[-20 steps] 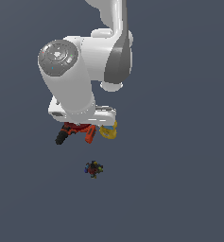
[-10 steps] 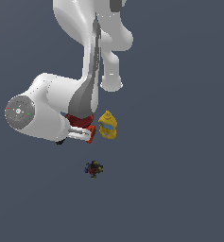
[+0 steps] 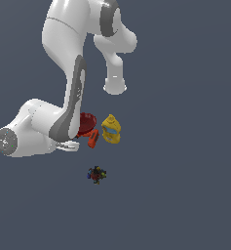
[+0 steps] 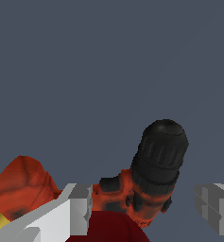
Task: Pick up a designated object from a clutter of objects.
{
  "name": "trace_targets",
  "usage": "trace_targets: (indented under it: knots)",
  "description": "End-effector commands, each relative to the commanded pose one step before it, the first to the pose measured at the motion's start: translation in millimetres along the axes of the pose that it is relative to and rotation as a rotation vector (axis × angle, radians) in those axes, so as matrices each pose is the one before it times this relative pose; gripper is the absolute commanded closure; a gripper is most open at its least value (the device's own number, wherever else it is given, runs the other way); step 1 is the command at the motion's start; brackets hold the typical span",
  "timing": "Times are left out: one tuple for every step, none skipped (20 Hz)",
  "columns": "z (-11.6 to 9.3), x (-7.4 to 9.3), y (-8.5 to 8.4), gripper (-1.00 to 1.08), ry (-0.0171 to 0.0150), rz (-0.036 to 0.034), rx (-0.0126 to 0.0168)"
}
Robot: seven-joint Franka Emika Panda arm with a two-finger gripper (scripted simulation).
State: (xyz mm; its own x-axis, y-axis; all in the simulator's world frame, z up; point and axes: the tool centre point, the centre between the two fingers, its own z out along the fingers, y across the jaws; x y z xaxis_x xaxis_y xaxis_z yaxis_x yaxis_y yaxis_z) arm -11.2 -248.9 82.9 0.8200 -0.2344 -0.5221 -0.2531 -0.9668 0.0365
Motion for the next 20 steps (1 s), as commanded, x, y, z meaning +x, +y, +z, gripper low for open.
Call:
trace_targets:
  knots:
    - [11.99, 3.9, 11.61, -0.6, -0.02453, 0.00952, 0.0041]
    - [3.93, 1.17, 3.7, -0.6, -0.00786, 0.00318, 0.00141]
    - [3.49, 1.03, 3.26, -0.6, -0.00695, 0.00279, 0.00126]
    - [3.02, 0.88, 2.81, -0.6, -0.006, 0.00238, 0.0011]
    - [2.57, 0.75, 2.38, -0.6, -0.0051, 0.00201, 0.00094]
    - [2.1, 0.61, 1.93, -0.6, -0.00415, 0.00163, 0.00077]
    - [1.64, 0.47, 1.5, -0.6, -0.00323, 0.00126, 0.0006]
    - [1.16, 0.33, 1.07, -0.6, -0.00229, 0.00089, 0.00043]
    - [0.72, 0.21, 0.65, -0.6, -0.00142, 0.00055, 0.00027]
    - [0.02, -0.08, 0.1, -0.6, 0.0, 0.0, 0.0]
    - [-0.36, -0.36, -0.56, -0.6, 0.00097, 0.00008, -0.00001]
    - [0.27, 0.0, 0.01, -0.6, 0.0, 0.0, 0.0]
    - [0.82, 0.0, 0.02, -0.6, 0.0, 0.0, 0.0]
    - [1.36, -0.01, 0.03, -0.6, 0.0, 0.0, 0.0]
    - [1.91, -0.02, 0.03, -0.6, 0.0, 0.0, 0.0]
    - [2.45, -0.03, 0.04, -0.6, 0.0, 0.0, 0.0]
    - [3.0, -0.06, 0.04, -0.6, 0.0, 0.0, 0.0]
    - [3.86, 0.13, 0.11, -0.6, -0.00068, 0.00005, 0.00012]
    - [3.55, -0.14, 0.04, -0.6, 0.0, 0.0, 0.0]
    - [3.0, -0.14, 0.03, -0.6, 0.0, 0.0, 0.0]
